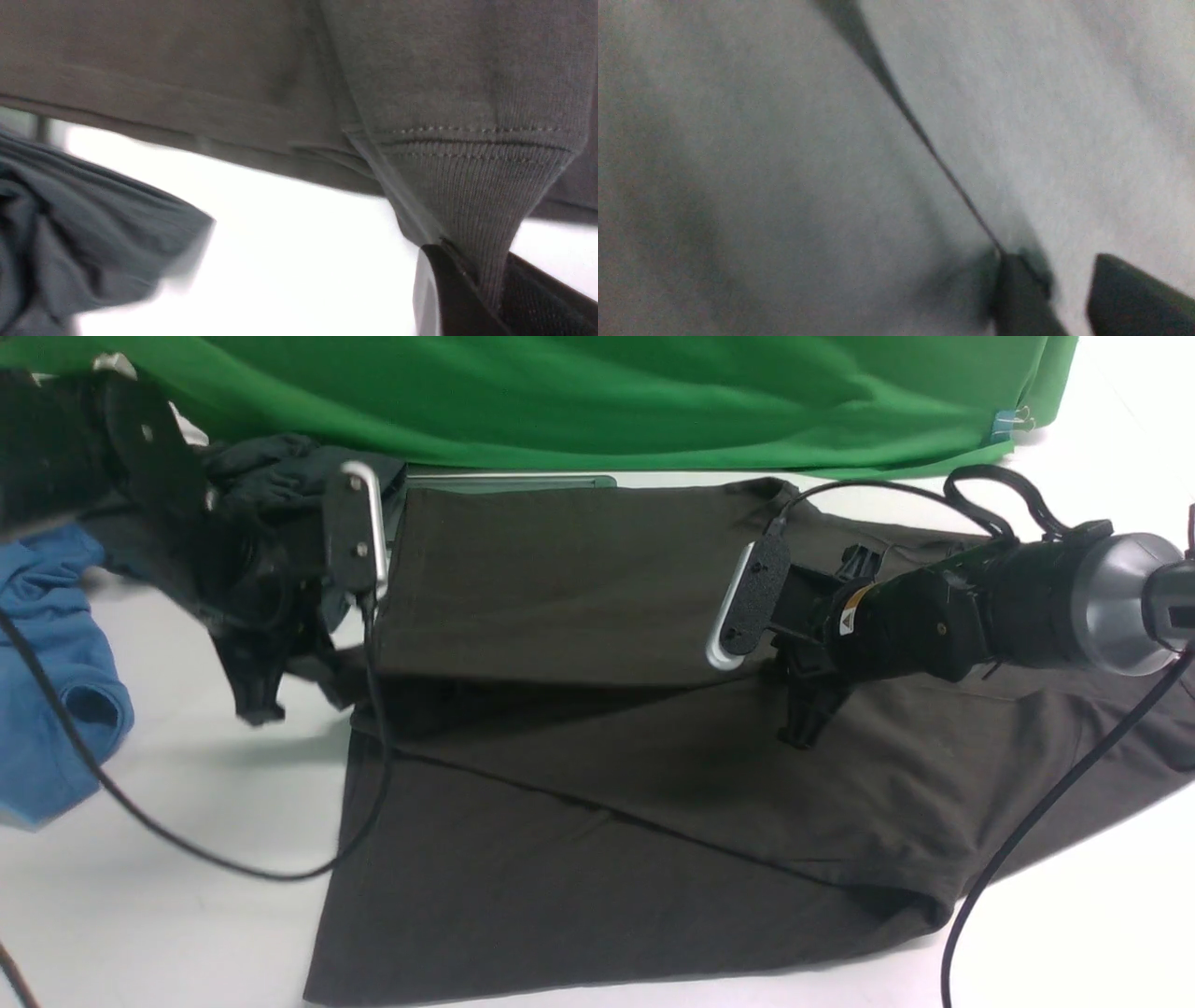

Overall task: Fold a long-sleeved shirt on a white desktop.
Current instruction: 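Fold the left side of the dark shirt inward over its body with the left gripper, then grasp the near edge of the shirt at its hem and shoulder corners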

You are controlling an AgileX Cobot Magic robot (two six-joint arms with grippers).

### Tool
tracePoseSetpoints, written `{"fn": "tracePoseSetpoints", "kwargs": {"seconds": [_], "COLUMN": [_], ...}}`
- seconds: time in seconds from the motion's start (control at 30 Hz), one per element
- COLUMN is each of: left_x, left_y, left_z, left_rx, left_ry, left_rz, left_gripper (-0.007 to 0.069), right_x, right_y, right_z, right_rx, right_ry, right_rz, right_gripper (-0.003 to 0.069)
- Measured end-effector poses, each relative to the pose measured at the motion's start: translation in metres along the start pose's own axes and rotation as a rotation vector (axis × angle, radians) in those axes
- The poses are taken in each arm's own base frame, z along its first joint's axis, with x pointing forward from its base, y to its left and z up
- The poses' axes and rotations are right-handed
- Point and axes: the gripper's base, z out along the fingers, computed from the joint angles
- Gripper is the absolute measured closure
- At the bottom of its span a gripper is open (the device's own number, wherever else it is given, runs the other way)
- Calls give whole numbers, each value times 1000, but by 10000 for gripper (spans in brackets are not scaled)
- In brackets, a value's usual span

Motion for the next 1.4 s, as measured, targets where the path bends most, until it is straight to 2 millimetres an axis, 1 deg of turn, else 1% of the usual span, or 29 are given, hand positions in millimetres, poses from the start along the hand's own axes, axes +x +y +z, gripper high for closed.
{"fn": "tracePoseSetpoints", "kwargs": {"seconds": [0.07,0.13,0.17,0.2,0.3,0.33,0.37,0.4,0.43,0.5,0.53,0.57,0.63,0.67,0.73,0.77,0.83,0.87,0.9,0.97,1.03,1.1,1.13,1.17,1.23,1.27,1.3,1.37,1.4], "left_x": [4,6,6,6,3,3,1,-1,-3,-7,-11,-13,-27,-36,-44,-57,-64,-65,-67,-65,-59,-52,-48,-46,-38,-37,-32,-28,-25], "left_y": [-7,-11,-12,-14,-17,-17,-18,-18,-19,-20,-21,-23,-35,-46,-58,-81,-107,-108,-124,-144,-157,-164,-166,-167,-172,-173,-179,-184,-188], "left_z": [6,8,8,9,4,3,-1,-6,-11,-21,-28,-32,-51,-56,-62,-69,-67,-68,-63,-52,-41,-32,-27,-25,-16,-15,-10,-5,0], "left_rx": [27,45,50,61,72,73,72,70,64,47,43,40,22,35,53,110,197,197,250,316,347,332,307,298,260,260,253,249,238], "left_ry": [28,37,38,36,12,10,-10,-30,-50,-77,-90,-95,-121,-134,-145,-156,-143,-145,-123,-80,-45,-17,3,9,35,43,54,55,49], "left_rz": [-1,-20,-26,-63,-142,-153,-192,-216,-235,-255,-252,-247,-196,-164,-135,-102,-103,-103,-115,-123,-125,-108,-90,-83,-51,-45,-22,12,54], "left_gripper": [518,478,466,400,279,258,188,134,99,69,74,81,160,244,314,444,545,552,586,589,545,479,424,414,303,284,219,163,114], "right_x": [0,-1,-1,-5,-14,-14,-18,-21,-23,-24,-24,-24,-21,-19,-17,-14,-9,-8,-5,0,5,9,12,13,17,18,21,23,24], "right_y": [0,-2,-2,-7,-17,-17,-22,-25,-27,-29,-30,-30,-28,-26,-24,-21,-17,-16,-13,-6,1,6,9,10,15,16,20,22,23], "right_z": [-6,-14,-17,-32,-64,-67,-85,-98,-114,-134,-149,-152,-174,-185,-192,-202,-214,-215,-221,-228,-231,-230,-228,-228,-223,-221,-217,-215,-214], "right_rx": [-17,-26,-26,-13,26,28,52,67,81,91,93,93,84,73,64,46,21,18,5,-10,-20,-23,-27,-27,-35,-39,-46,-51,-51], "right_ry": [19,30,30,21,-15,-17,-41,-56,-72,-84,-88,-88,-79,-65,-52,-23,17,21,36,47,41,36,39,39,49,53,64,71,72], "right_rz": [5,8,10,21,57,63,91,115,145,196,234,241,325,359,389,436,465,468,484,498,510,513,516,516,518,519,518,519,519], "right_gripper": [305,232,216,166,130,128,124,123,122,122,122,122,128,145,167,220,277,283,319,351,364,368,369,369,369,369,369,369,369]}}
